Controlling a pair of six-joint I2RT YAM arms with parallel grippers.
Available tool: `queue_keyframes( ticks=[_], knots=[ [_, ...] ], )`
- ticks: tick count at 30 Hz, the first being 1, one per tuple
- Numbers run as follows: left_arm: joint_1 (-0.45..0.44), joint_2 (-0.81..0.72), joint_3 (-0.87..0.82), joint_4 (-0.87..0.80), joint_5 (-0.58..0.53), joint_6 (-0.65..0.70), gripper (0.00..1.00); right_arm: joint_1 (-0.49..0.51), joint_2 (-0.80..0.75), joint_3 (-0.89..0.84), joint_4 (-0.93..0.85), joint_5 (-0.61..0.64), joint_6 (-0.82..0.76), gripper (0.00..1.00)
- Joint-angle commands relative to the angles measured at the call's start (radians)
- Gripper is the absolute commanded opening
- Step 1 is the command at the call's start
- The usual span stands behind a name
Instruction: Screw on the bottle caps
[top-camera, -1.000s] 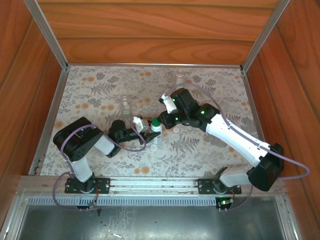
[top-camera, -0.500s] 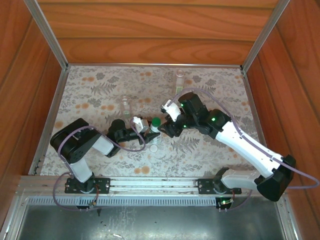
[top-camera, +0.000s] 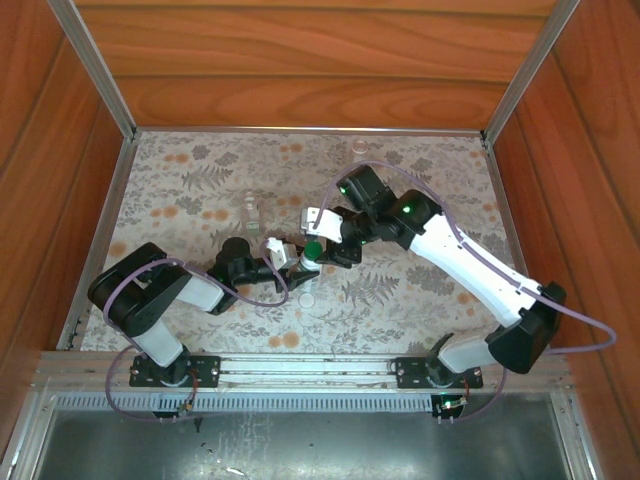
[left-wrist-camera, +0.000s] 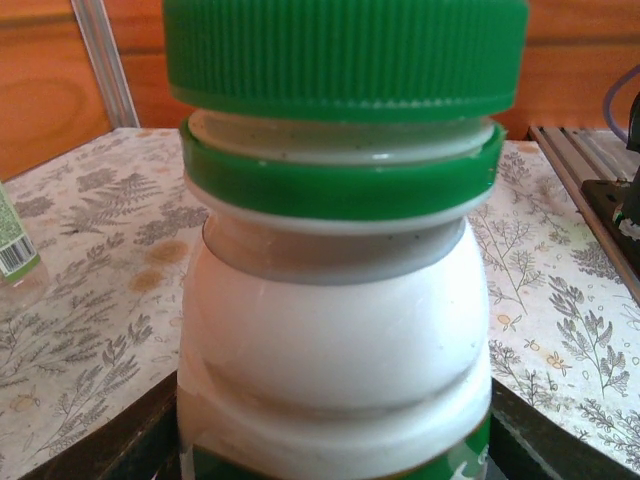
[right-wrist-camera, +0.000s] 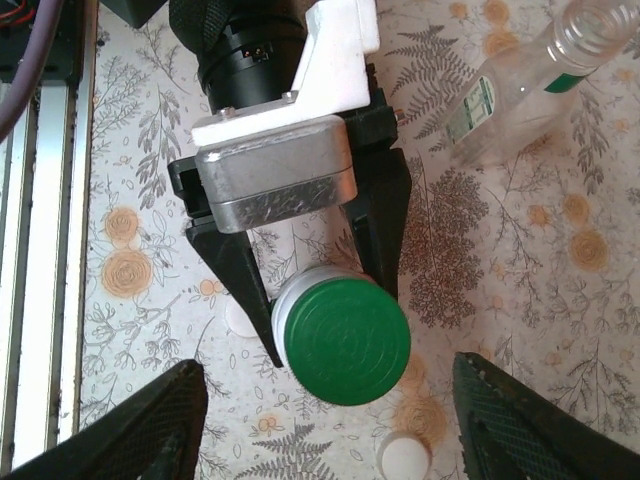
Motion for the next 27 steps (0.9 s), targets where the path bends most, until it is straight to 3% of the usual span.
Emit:
queue_keyframes(
  ticks=[1,17,27],
  knots=[
    [0.007,-0.013,-0.008,-0.014,0.026,0.027,0.58,0.006,0.043,0.059,-0.101,-0.026,-0.096,0.67],
    [0.007,-0.003,-0.003,-0.022,0.022,0.027,0.58,0.006,0.161,0.129,-0.127,-0.041,-0.100,0.57],
    [0.008,-0.007,-0.005,-0.025,0.016,0.031,0.58,0.005,0.179,0.132,-0.121,-0.033,-0.091,0.45]
  ],
)
